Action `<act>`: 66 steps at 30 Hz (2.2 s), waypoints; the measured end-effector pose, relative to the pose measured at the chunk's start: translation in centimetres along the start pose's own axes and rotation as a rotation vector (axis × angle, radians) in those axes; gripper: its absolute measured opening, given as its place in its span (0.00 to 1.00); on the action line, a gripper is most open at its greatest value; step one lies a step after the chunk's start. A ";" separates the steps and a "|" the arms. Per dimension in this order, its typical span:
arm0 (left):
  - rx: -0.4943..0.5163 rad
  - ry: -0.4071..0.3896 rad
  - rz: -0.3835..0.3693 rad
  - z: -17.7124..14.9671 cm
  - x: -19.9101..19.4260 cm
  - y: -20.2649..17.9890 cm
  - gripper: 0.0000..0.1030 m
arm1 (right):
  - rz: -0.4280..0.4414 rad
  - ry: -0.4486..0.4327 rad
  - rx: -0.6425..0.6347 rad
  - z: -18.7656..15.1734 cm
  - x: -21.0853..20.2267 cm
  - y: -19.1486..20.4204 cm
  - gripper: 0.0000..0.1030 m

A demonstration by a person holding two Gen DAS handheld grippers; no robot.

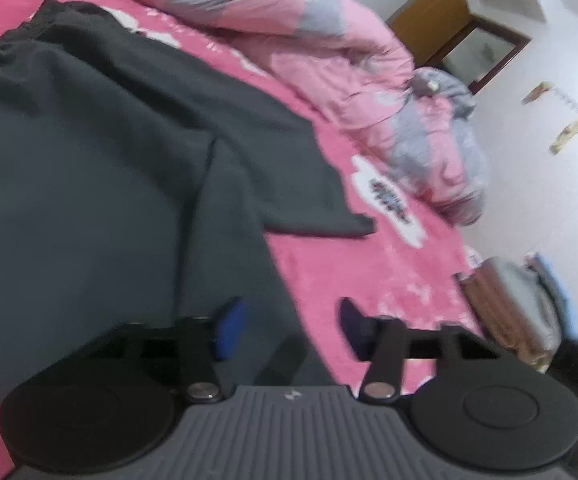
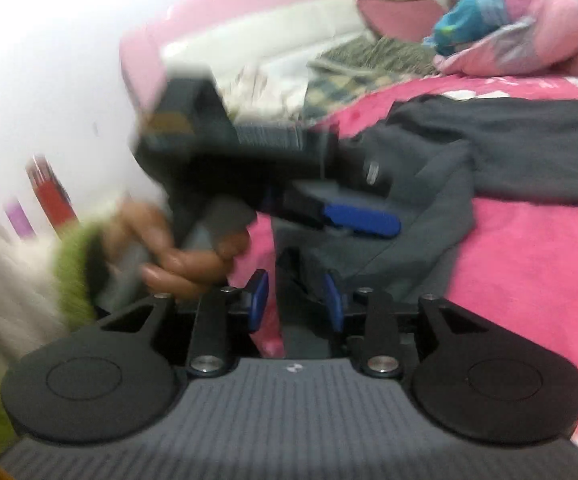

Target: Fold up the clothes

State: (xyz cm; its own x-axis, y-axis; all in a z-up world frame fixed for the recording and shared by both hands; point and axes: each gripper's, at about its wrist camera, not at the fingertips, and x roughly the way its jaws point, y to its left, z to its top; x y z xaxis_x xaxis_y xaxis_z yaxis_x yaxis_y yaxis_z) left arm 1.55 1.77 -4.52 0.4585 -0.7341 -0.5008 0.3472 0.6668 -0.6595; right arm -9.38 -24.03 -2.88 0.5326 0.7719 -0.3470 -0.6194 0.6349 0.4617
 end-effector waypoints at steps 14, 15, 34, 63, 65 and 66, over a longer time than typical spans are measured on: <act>-0.060 -0.063 -0.088 -0.2 -3.9 1.7 0.09 | -0.524 -0.216 0.711 3.9 -5.4 -19.1 0.40; -0.056 -0.065 -0.093 -0.2 -4.1 1.7 0.22 | -0.526 -0.226 0.734 3.8 -5.0 -20.0 0.39; 0.057 0.065 0.094 -0.7 1.0 0.2 0.22 | -0.568 -0.305 0.742 3.6 -5.8 -21.1 0.21; -0.088 -0.120 0.057 -2.3 -4.1 3.8 0.19 | -0.246 0.183 0.270 1.6 4.6 -1.4 0.30; -0.065 -0.115 0.062 -2.5 -4.0 3.8 0.20 | -0.248 0.187 0.384 1.2 4.2 -2.5 0.30; -0.053 -0.113 0.065 -2.7 -3.9 3.8 0.20 | -0.246 0.186 0.428 1.0 4.0 -2.9 0.30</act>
State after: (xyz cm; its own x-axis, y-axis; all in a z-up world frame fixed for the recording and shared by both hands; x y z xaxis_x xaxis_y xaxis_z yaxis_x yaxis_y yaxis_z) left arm -1.10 6.84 -6.55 0.5686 -0.6688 -0.4790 0.2715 0.7022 -0.6581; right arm -4.86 -22.85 -4.79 0.4975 0.6186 -0.6082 -0.1768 0.7587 0.6270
